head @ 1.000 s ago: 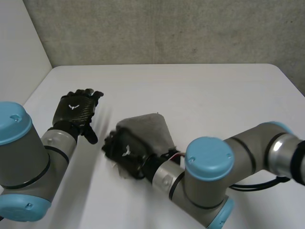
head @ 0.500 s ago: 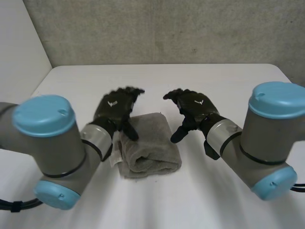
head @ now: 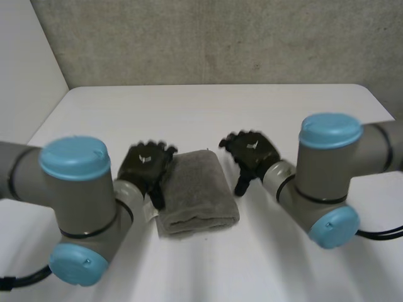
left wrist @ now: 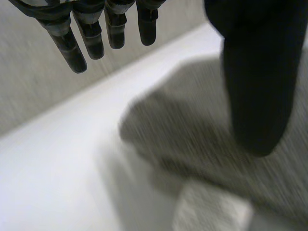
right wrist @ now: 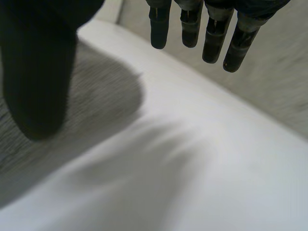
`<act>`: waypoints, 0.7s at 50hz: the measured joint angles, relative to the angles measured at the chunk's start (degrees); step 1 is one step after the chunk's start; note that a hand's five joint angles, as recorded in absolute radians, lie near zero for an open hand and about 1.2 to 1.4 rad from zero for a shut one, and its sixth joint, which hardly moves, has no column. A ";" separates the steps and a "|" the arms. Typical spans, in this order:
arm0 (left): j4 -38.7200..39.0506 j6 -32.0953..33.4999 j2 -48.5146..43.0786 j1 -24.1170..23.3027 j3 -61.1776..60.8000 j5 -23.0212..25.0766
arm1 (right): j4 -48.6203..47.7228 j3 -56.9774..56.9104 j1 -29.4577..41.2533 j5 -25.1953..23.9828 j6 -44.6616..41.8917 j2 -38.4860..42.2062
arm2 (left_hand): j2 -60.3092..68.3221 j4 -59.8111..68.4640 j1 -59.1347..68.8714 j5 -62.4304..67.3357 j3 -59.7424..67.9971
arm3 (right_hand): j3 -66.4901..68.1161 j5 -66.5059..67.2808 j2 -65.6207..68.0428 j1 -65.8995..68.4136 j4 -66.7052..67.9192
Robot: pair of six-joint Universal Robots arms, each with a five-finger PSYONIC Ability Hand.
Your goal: Fold the laundry
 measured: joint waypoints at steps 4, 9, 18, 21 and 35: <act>-1.01 -0.21 5.00 -0.31 2.95 0.21 | 0.06 0.11 -0.45 4.24 -0.77 -6.75 | -0.15 -0.02 0.00 0.00 -0.15 | 0.00 0.00 0.00 0.00 0.00; -4.80 -1.88 10.98 0.42 7.89 0.38 | -0.18 -0.07 -2.17 8.15 -0.27 -14.58 | -0.39 -0.20 0.00 0.00 -0.41 | 0.00 -0.01 0.00 0.00 0.00; -16.38 -9.03 18.18 6.74 16.88 2.35 | 3.11 -2.82 -6.78 13.66 0.04 -23.04 | -0.40 -0.20 0.00 0.00 -0.41 | 0.00 -0.01 0.00 0.00 0.00; -22.15 -11.64 19.78 10.90 19.32 6.26 | 8.10 -4.69 -8.10 14.22 -0.15 -24.13 | -0.40 -0.20 0.00 0.00 -0.41 | 0.00 -0.01 0.00 0.00 0.00; -28.74 -14.03 20.78 18.24 20.03 18.00 | 16.10 -5.74 -9.24 8.25 0.19 -23.84 | -0.56 -0.31 -0.01 0.00 -0.57 | 0.00 -0.01 0.00 0.00 0.00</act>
